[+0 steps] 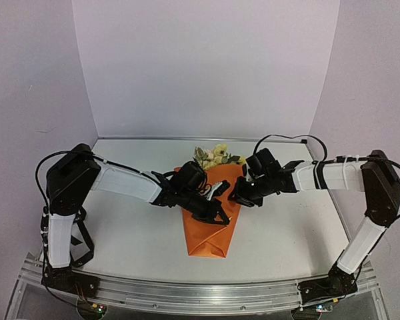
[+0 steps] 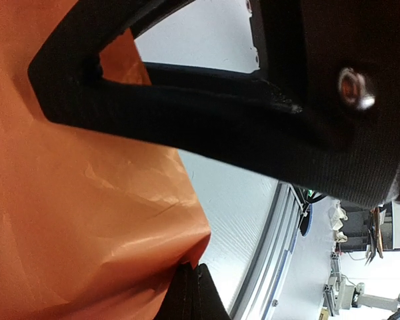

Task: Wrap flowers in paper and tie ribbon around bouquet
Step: Fold the 2/3-folded wrapping paper at the center of the board, then press the fold line on the folded wrapping paper.

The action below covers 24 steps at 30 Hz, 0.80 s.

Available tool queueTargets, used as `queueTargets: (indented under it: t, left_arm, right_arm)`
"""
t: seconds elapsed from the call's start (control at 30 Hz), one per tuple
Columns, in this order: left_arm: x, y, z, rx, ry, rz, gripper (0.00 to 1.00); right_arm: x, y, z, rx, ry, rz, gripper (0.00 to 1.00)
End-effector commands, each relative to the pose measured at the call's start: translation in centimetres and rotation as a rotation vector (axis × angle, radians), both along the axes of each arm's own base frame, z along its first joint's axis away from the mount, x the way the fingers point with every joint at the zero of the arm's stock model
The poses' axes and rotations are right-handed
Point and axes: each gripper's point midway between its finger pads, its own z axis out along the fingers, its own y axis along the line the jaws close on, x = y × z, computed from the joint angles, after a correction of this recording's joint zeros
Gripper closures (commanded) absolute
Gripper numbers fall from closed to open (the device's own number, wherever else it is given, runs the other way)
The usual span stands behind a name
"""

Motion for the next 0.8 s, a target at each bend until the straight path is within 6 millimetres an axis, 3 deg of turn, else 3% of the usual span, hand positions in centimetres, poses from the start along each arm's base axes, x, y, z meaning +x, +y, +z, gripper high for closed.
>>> queueTargets:
  t: [0.0,0.07,0.23,0.4,0.5,0.77]
  left_arm:
    - [-0.2,-0.9,2.6,-0.048,-0.039,-0.044,1.0]
    - [-0.3,-0.7,2.7,-0.039,-0.041,-0.045,0.98]
    - [-0.3,0.3,4.6,-0.04,-0.082,-0.026,0.74]
    - [-0.6,1.7,6.7,-0.036,-0.123,-0.012,0.69]
    - [-0.9,3.4,5.9,0.0,-0.115,0.008,0.74]
    - [-2.8,7.3,0.0,0.117,-0.013,0.001,0.86]
  right_arm:
    - [1.3,0.2,0.4,-0.002,-0.033,-0.023,0.96]
    - [1.4,0.0,-0.1,-0.017,-0.034,-0.025,1.0]
    - [1.5,-1.1,-1.2,-0.072,-0.049,-0.036,1.0]
    - [1.7,-1.7,-1.6,-0.108,-0.066,-0.043,1.0]
    - [1.9,-2.0,-1.9,-0.124,-0.069,-0.05,1.0]
    - [1.9,-2.6,-3.0,-0.156,-0.059,-0.059,1.0]
